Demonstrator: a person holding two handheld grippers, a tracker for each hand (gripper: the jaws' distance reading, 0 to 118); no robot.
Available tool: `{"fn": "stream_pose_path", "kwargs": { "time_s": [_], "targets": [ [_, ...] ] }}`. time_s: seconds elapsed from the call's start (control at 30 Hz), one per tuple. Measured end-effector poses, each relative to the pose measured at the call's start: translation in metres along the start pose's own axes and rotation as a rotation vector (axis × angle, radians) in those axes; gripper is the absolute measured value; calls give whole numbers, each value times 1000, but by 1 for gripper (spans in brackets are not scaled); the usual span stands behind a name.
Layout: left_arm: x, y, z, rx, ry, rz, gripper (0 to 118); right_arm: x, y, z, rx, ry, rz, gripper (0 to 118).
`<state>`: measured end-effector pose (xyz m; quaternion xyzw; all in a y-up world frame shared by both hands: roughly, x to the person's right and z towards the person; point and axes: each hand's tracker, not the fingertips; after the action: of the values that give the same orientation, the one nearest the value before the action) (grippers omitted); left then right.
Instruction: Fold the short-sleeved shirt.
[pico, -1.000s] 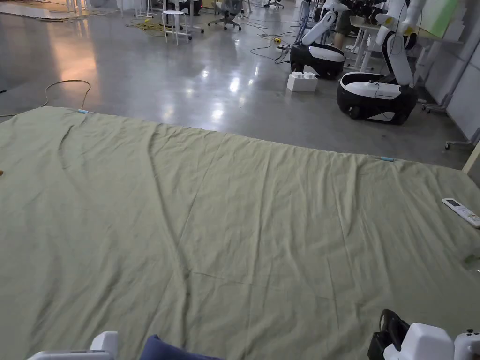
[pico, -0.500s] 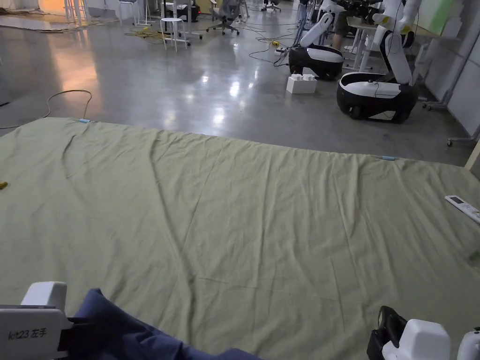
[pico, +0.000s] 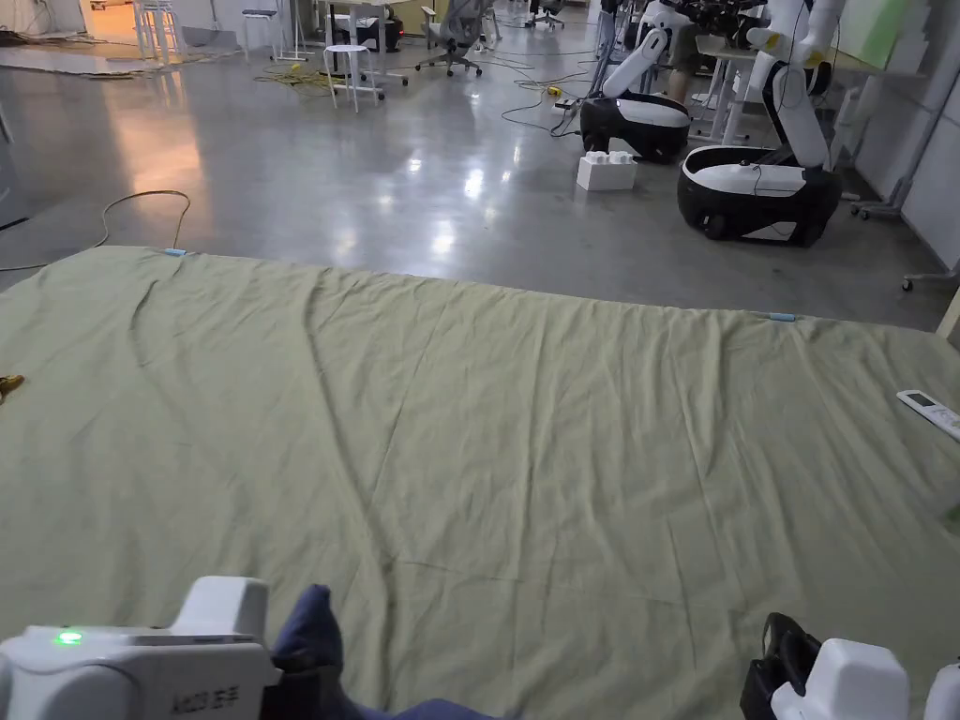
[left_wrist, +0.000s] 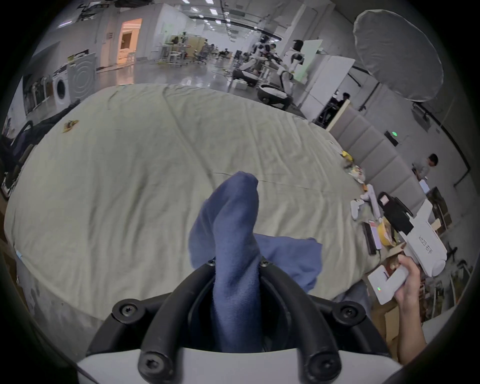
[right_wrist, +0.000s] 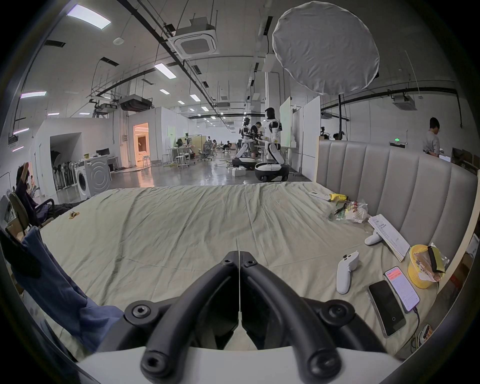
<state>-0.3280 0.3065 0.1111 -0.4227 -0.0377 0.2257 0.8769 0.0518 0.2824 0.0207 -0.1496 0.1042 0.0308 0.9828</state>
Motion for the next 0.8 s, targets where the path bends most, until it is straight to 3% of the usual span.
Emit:
{"fn": "stream_pose_path", "kwargs": {
  "time_s": [0.23,0.33,0.5,0.7,0.73,0.8],
  "targets": [
    [56,-12,-43,-47,-56,-56,16,4,-4,2,-3,-11,-4,1],
    [66,-17,-71,-64,37,-195,16,8,-6,3,-10,-19,-8,1],
    [94,-36,-103,-122,82,-298,17,16,-9,3,-22,-35,-13,1],
    [101,-55,-135,-177,101,-287,18,21,-13,4,-28,-46,-20,1],
    [99,-56,-137,-180,94,-280,23,21,-14,4,-30,-46,-22,1],
    [94,-54,-137,-187,12,-217,43,21,-15,4,-34,-45,-25,1]
  ]
}}
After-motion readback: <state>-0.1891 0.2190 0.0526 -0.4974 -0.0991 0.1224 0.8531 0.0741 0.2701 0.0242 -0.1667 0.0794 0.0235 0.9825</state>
